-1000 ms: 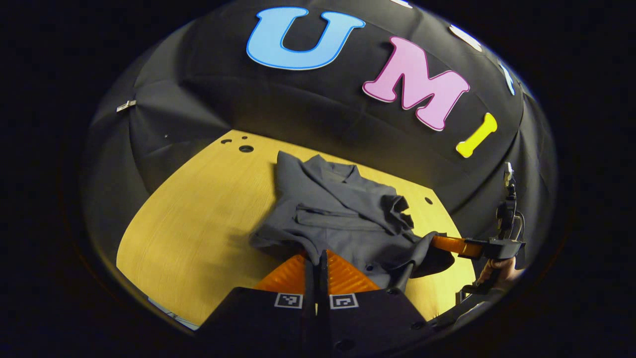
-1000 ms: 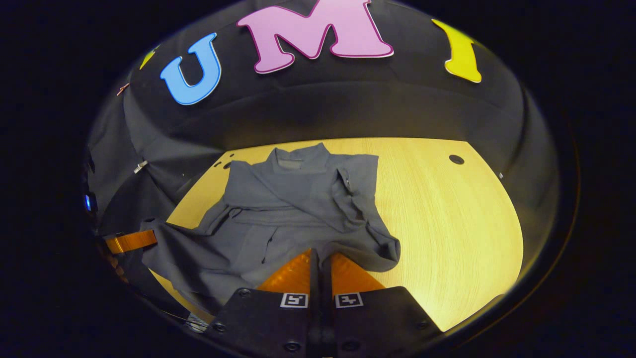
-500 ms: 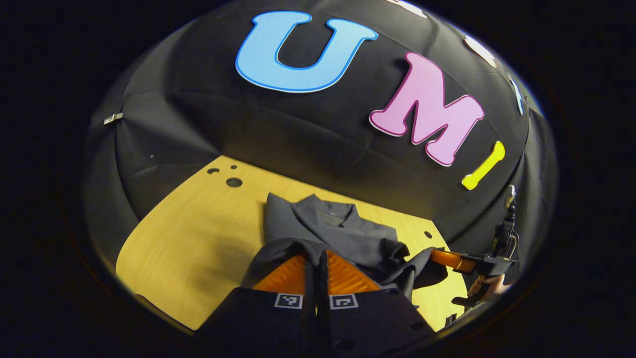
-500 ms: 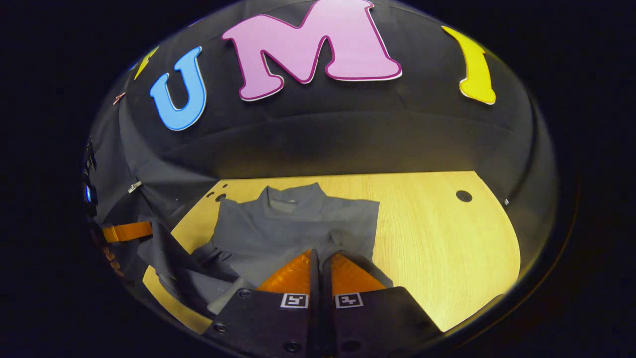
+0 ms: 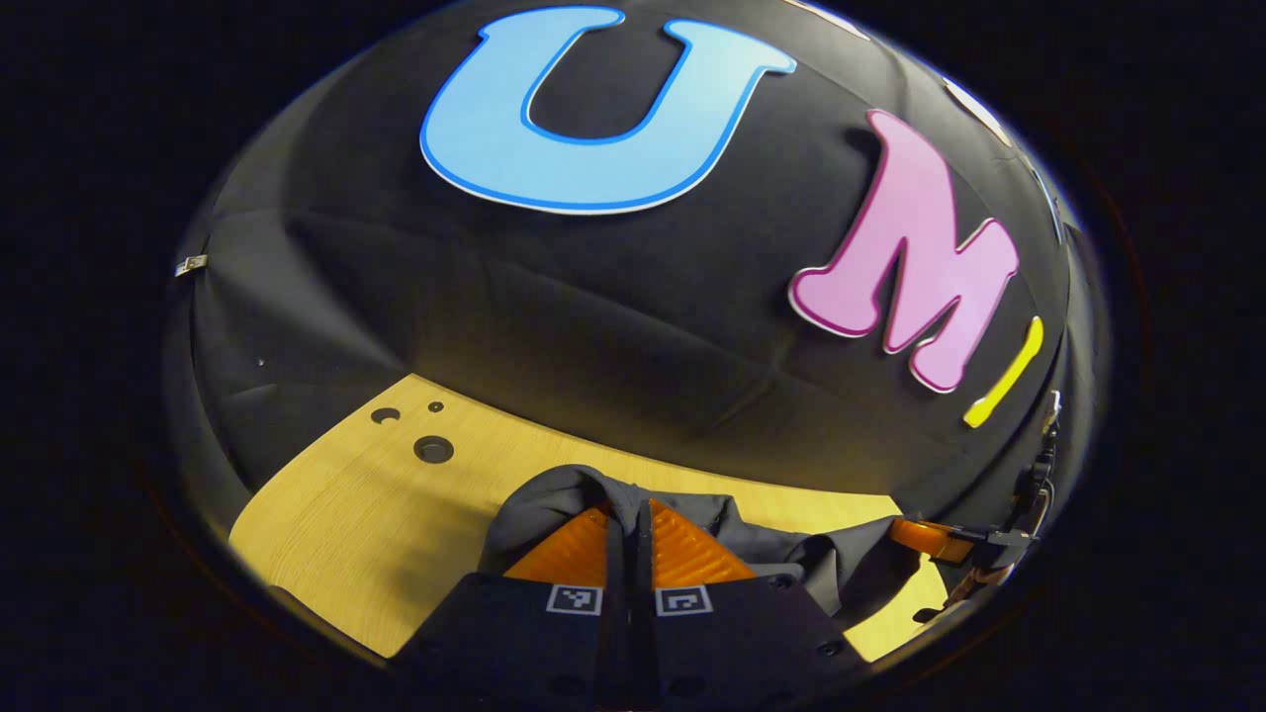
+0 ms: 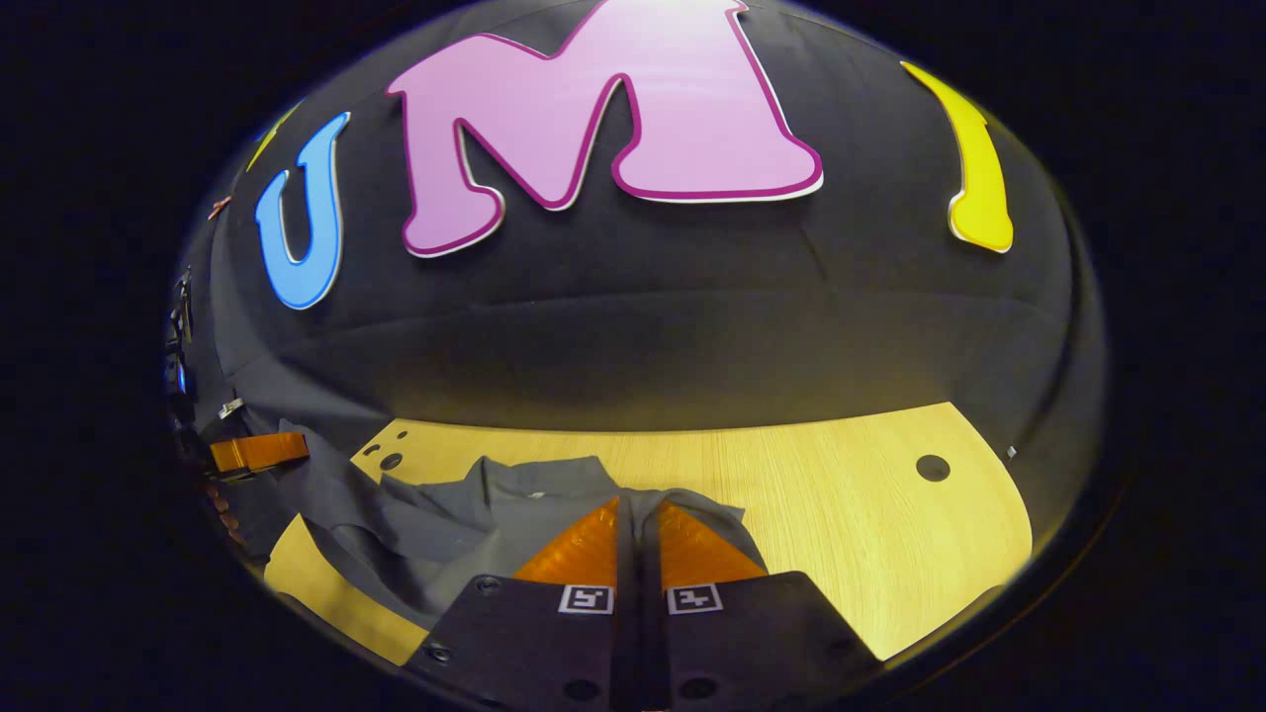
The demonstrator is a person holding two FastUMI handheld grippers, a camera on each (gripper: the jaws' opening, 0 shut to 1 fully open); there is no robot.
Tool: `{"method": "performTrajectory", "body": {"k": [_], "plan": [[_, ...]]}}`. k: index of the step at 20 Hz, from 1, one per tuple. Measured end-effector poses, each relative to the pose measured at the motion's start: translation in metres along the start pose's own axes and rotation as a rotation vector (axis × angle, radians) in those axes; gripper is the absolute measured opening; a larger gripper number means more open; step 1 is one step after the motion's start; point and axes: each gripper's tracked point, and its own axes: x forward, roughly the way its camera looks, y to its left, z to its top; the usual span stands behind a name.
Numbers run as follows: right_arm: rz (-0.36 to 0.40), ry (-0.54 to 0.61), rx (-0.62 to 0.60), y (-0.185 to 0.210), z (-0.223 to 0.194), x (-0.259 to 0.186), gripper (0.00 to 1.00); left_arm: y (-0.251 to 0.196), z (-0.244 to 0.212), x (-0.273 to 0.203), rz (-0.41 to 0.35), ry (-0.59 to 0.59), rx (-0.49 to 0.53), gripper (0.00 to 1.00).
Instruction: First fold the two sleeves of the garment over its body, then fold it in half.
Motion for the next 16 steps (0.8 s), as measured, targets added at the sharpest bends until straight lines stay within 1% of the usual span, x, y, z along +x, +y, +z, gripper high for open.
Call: {"method": "performTrajectory", "body": {"k": [4, 5, 6, 7, 8, 9, 10, 11, 12, 15, 16], "plan": [[-0.038, -0.013, -0.019, -0.013, -0.014, 0.035, 0.05, 0.017, -0.013, 0.048, 0.026, -0.003, 0.015, 0.05], [-0.046, -0.009, -0.025, -0.016, -0.019, 0.043, 0.05, 0.022, -0.017, 0.055, 0.036, 0.003, 0.014, 0.10], [-0.051, -0.003, -0.027, -0.018, -0.024, 0.049, 0.05, 0.027, -0.023, 0.065, 0.046, 0.009, 0.015, 0.07], [-0.058, 0.003, -0.029, -0.019, -0.028, 0.055, 0.05, 0.030, -0.026, 0.071, 0.053, 0.011, 0.020, 0.10], [-0.061, 0.022, -0.029, -0.021, -0.033, 0.058, 0.05, 0.036, -0.029, 0.073, 0.075, 0.017, 0.038, 0.10], [-0.051, 0.042, -0.018, -0.019, -0.039, 0.058, 0.08, 0.041, -0.032, 0.073, 0.099, 0.031, 0.065, 0.25], [-0.052, 0.058, -0.006, -0.019, -0.044, 0.058, 0.09, 0.044, -0.032, 0.069, 0.112, 0.042, 0.090, 0.39], [-0.047, 0.062, 0.007, -0.019, -0.042, 0.054, 0.26, 0.044, -0.028, 0.063, 0.121, 0.042, 0.105, 0.53], [-0.056, 0.052, 0.014, -0.019, -0.037, 0.049, 0.44, 0.041, -0.022, 0.058, 0.118, 0.032, 0.108, 0.59], [-0.093, 0.003, 0.009, -0.027, -0.014, 0.022, 0.96, 0.030, 0.003, 0.024, 0.114, -0.008, 0.097, 0.96], [-0.099, -0.009, 0.010, -0.027, -0.006, 0.012, 0.98, 0.029, 0.010, 0.010, 0.116, -0.021, 0.096, 0.96]]}}
